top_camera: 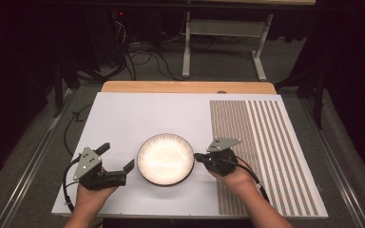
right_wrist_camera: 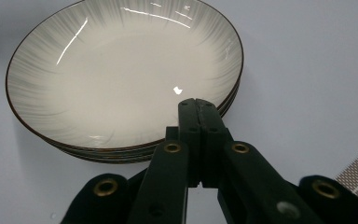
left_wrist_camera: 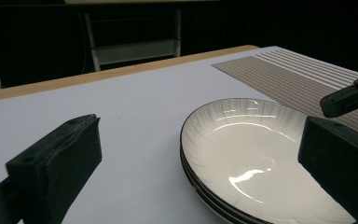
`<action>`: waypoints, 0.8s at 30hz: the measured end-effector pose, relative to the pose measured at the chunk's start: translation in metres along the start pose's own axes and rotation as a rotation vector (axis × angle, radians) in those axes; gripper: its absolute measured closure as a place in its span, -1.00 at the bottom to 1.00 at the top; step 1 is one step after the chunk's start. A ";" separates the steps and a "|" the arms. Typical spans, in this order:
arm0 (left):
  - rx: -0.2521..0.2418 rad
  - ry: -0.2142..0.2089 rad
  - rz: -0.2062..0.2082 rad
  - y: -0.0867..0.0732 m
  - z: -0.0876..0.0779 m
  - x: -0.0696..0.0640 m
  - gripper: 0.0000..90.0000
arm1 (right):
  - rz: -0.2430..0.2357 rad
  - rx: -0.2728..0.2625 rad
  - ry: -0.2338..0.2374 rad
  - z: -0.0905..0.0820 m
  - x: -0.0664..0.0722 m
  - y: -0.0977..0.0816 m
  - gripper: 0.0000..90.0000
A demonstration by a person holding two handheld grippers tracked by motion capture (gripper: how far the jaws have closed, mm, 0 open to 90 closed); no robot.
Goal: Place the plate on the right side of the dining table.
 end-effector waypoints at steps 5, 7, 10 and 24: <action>-0.003 0.000 0.000 0.001 -0.001 0.001 -1.00 | 0.002 0.022 0.004 0.006 0.001 -0.001 1.00; -0.005 0.000 -0.002 0.001 -0.001 0.001 -1.00 | -0.003 0.027 0.004 0.008 0.001 -0.001 1.00; -0.005 -0.001 -0.004 0.001 -0.001 0.001 -1.00 | 0.001 0.028 0.002 0.008 0.000 -0.001 1.00; -0.009 -0.003 -0.011 0.002 -0.002 0.001 -1.00 | -0.028 0.041 -0.013 0.010 0.000 0.001 1.00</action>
Point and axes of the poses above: each handheld gripper's, and its own axes: z roughly forward along the jaws, y roughly out of its top, x roughly to its left, the point moved 7 cm from there along z, roughly forward along the jaws, and after that the axes turned 12 degrees about z, right-handed, at the moved point
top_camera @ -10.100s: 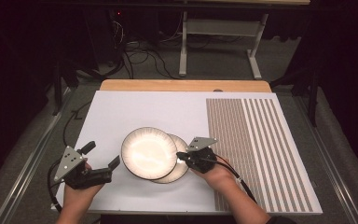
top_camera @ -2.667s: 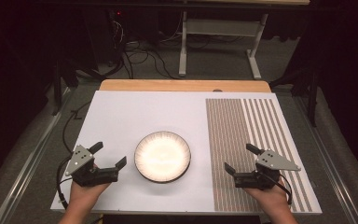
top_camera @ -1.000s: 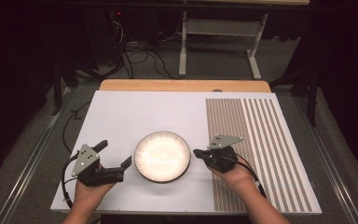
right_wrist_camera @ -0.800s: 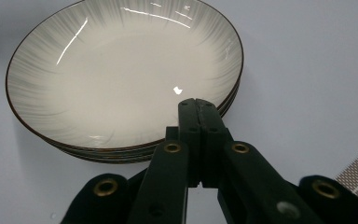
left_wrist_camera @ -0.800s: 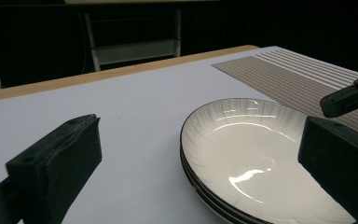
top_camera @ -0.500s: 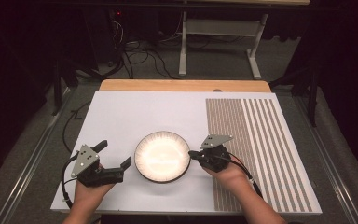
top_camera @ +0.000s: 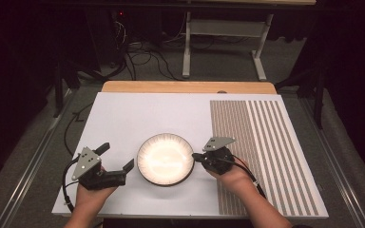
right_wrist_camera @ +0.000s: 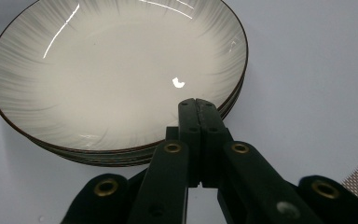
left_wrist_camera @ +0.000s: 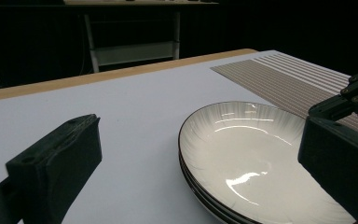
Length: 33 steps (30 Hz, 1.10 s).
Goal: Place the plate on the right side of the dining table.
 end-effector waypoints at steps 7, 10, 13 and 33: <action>-0.001 0.000 -0.001 0.000 0.000 0.001 -1.00 | 0.003 0.001 -0.003 0.001 0.000 0.001 1.00; -0.002 0.000 -0.002 0.000 0.000 0.000 -1.00 | 0.001 0.003 -0.008 0.001 0.000 0.001 1.00; -0.003 0.000 -0.002 0.001 -0.001 0.000 -1.00 | 0.000 0.005 -0.009 0.001 0.001 0.001 1.00; -0.007 0.002 -0.008 0.001 -0.002 0.002 -1.00 | -0.007 0.014 0.010 0.009 0.007 0.004 1.00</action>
Point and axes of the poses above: each handheld gripper's, and its own axes: z roughly forward along the jaws, y roughly out of its top, x roughly to its left, the point moved 7 cm from there along z, roughly forward along the jaws, and after that the axes turned 12 degrees about z, right-handed, at the moved point
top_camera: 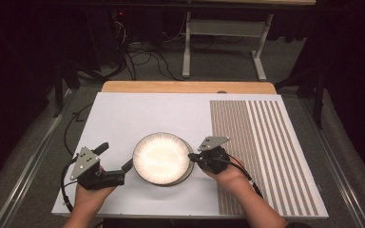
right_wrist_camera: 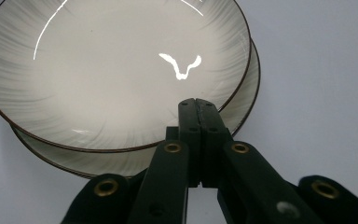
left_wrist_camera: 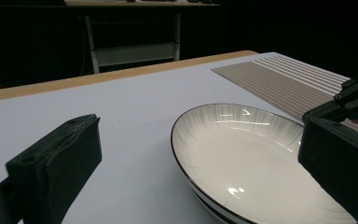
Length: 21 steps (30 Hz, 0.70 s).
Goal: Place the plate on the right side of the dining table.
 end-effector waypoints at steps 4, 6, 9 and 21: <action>0.001 0.001 0.000 0.000 -0.001 0.001 -1.00 | -0.002 0.003 0.013 0.005 0.005 0.001 1.00; 0.000 0.002 -0.003 0.000 -0.001 0.002 -1.00 | -0.001 0.008 0.016 0.006 0.007 0.002 1.00; -0.001 0.000 -0.008 0.000 -0.001 0.002 -1.00 | -0.003 0.004 0.018 0.008 0.009 0.003 1.00; -0.003 -0.007 -0.011 0.000 0.000 0.001 -1.00 | 0.006 0.001 0.029 0.009 0.007 0.004 1.00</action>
Point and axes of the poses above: each handheld gripper's, and its own axes: z roughly forward along the jaws, y roughly out of its top, x roughly to its left, the point moved 7 cm from there along z, roughly forward along the jaws, and after that the axes turned 12 degrees about z, right-handed, at the moved point
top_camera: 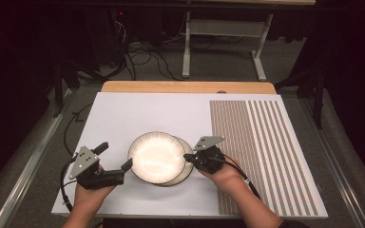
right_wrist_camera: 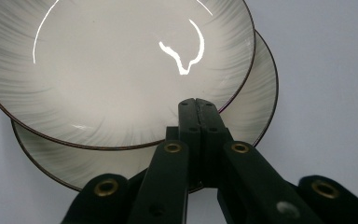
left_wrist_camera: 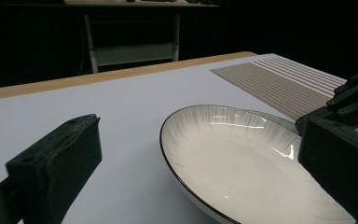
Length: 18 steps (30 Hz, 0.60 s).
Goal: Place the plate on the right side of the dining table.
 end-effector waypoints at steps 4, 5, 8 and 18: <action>-0.001 -0.001 -0.005 0.000 0.000 0.000 -1.00 | 0.003 0.004 -0.002 0.000 -0.001 0.000 1.00; -0.001 -0.001 -0.004 0.000 0.000 0.000 -1.00 | 0.005 0.003 -0.001 0.001 -0.002 0.000 1.00; -0.001 -0.001 -0.004 0.000 0.000 0.000 -1.00 | 0.003 0.005 -0.003 0.001 -0.003 0.000 1.00; 0.000 -0.003 -0.007 0.000 0.000 0.001 -1.00 | 0.013 0.006 -0.001 0.002 -0.006 0.000 1.00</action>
Point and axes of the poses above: each handheld gripper's, and its own axes: z roughly forward along the jaws, y roughly out of its top, x roughly to its left, the point moved 7 cm from there along z, roughly forward along the jaws, and after that the axes turned 12 degrees about z, right-handed, at the moved point
